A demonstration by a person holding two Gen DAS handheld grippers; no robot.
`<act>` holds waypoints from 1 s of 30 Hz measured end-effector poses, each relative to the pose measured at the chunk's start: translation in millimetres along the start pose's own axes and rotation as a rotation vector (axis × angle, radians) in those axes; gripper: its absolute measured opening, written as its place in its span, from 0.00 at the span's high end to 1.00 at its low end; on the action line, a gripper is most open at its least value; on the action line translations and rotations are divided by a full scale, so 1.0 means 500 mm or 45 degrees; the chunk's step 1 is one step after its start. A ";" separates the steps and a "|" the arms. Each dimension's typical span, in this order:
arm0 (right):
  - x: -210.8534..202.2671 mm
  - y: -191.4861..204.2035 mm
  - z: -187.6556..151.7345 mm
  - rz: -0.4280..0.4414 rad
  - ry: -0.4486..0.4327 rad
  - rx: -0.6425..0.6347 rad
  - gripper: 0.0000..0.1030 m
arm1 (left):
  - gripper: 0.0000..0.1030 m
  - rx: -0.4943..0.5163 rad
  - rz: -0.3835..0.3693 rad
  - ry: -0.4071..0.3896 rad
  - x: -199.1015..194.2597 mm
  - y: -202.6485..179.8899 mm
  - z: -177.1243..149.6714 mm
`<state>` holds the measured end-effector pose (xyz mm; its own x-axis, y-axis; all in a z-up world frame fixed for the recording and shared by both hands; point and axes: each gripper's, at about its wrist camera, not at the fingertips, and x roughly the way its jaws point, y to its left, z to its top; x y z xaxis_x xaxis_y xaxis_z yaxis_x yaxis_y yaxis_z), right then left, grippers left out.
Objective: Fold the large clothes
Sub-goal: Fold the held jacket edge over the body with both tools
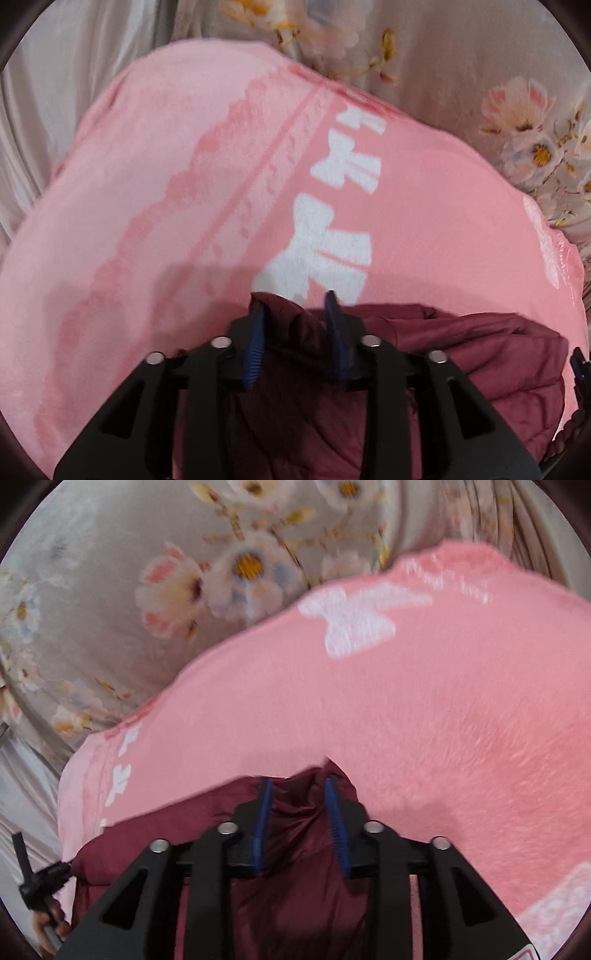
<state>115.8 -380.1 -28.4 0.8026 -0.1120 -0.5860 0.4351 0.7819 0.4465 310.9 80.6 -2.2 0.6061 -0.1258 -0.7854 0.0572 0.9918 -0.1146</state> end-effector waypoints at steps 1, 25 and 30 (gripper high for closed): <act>-0.023 0.020 0.002 0.018 -0.027 -0.034 0.60 | 0.49 0.049 0.107 -0.080 -0.036 -0.008 0.014; 0.116 0.349 -0.083 0.070 0.311 -0.596 1.00 | 0.40 0.306 -0.078 0.160 0.047 -0.284 -0.057; 0.187 0.326 -0.111 0.053 0.392 -0.550 1.00 | 0.39 0.334 -0.034 0.129 0.092 -0.294 -0.067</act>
<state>238.9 -229.3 -48.0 0.6306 0.0588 -0.7739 0.1457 0.9704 0.1924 303.7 -71.7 -42.1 0.5202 -0.1404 -0.8424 0.2831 0.9590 0.0150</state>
